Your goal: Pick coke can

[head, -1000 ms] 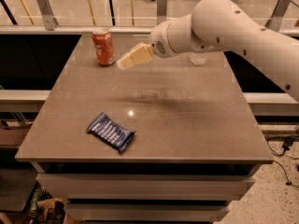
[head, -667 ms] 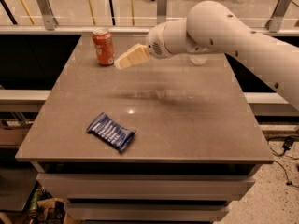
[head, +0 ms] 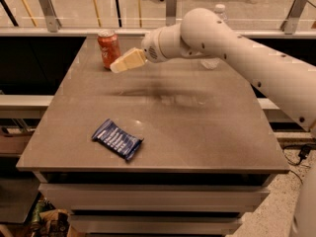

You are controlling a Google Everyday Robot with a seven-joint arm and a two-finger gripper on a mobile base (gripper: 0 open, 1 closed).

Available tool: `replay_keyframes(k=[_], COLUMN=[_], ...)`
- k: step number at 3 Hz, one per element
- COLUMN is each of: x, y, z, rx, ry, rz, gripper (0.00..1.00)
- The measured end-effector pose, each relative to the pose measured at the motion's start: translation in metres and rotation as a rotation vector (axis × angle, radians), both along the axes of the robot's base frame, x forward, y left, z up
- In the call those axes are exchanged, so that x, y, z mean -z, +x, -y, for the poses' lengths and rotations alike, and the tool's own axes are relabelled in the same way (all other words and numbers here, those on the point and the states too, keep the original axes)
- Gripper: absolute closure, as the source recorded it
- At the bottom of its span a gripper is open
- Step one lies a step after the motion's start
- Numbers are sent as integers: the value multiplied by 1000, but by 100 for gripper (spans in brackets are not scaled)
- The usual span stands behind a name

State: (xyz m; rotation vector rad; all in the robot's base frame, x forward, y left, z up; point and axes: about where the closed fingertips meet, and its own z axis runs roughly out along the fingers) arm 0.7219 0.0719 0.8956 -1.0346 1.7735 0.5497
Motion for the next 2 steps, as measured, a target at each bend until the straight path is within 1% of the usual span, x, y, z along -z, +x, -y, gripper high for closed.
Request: replay_keyframes(k=[2], x=[9], y=[17], z=[-53], rx=[-60], ry=[29], rz=[25], gripper=[0])
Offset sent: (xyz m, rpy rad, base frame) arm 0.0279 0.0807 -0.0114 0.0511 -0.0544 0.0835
